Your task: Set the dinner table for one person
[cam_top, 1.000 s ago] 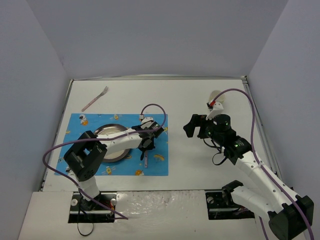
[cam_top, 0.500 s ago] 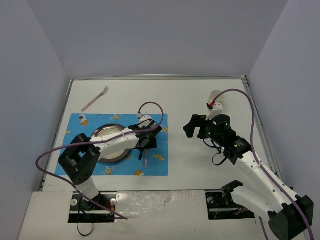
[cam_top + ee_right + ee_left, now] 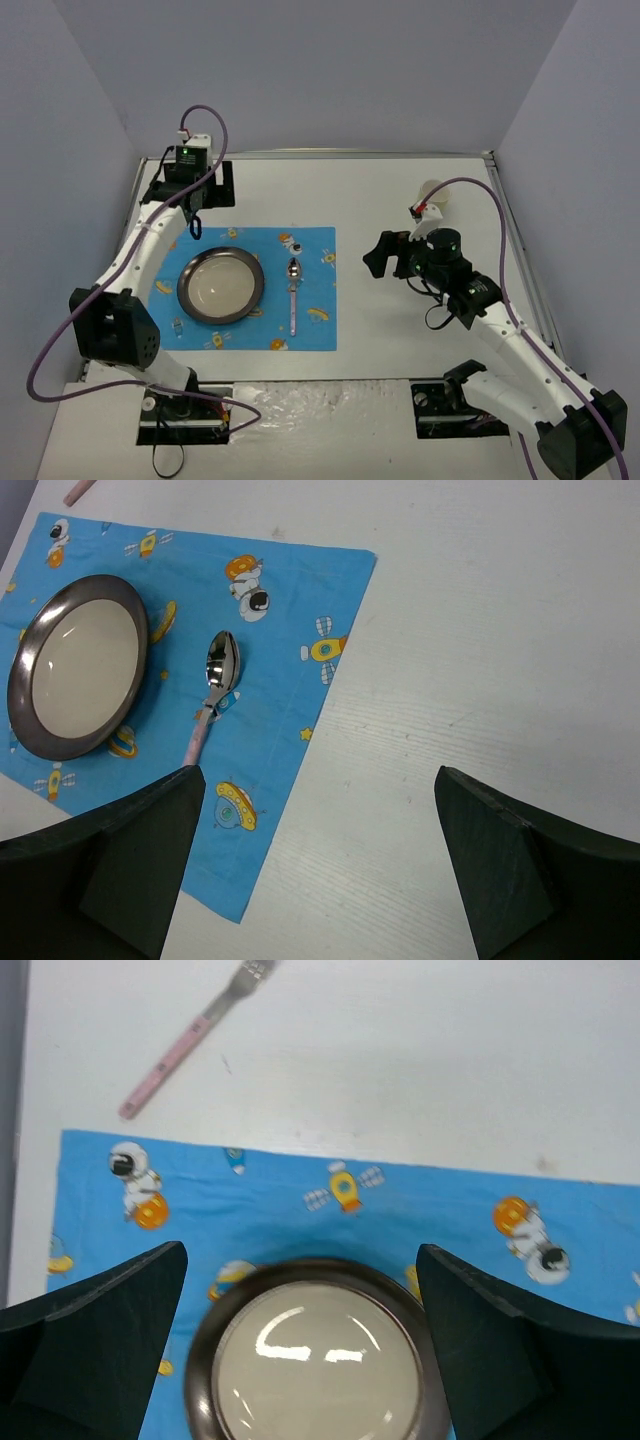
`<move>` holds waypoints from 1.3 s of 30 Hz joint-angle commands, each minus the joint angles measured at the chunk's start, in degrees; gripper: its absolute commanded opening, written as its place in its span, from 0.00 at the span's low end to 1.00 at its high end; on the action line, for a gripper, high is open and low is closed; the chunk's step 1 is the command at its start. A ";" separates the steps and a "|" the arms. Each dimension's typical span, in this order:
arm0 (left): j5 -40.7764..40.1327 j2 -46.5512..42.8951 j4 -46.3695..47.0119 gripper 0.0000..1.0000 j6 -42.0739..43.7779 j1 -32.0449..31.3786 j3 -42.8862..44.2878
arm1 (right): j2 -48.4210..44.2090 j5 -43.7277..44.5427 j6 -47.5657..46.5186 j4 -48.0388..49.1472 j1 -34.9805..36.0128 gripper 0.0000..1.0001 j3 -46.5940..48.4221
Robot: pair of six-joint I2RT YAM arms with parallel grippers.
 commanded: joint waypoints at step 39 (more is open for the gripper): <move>28.53 54.66 -2.34 0.57 29.10 23.53 47.25 | 7.63 -8.14 3.36 9.83 0.83 1.00 1.30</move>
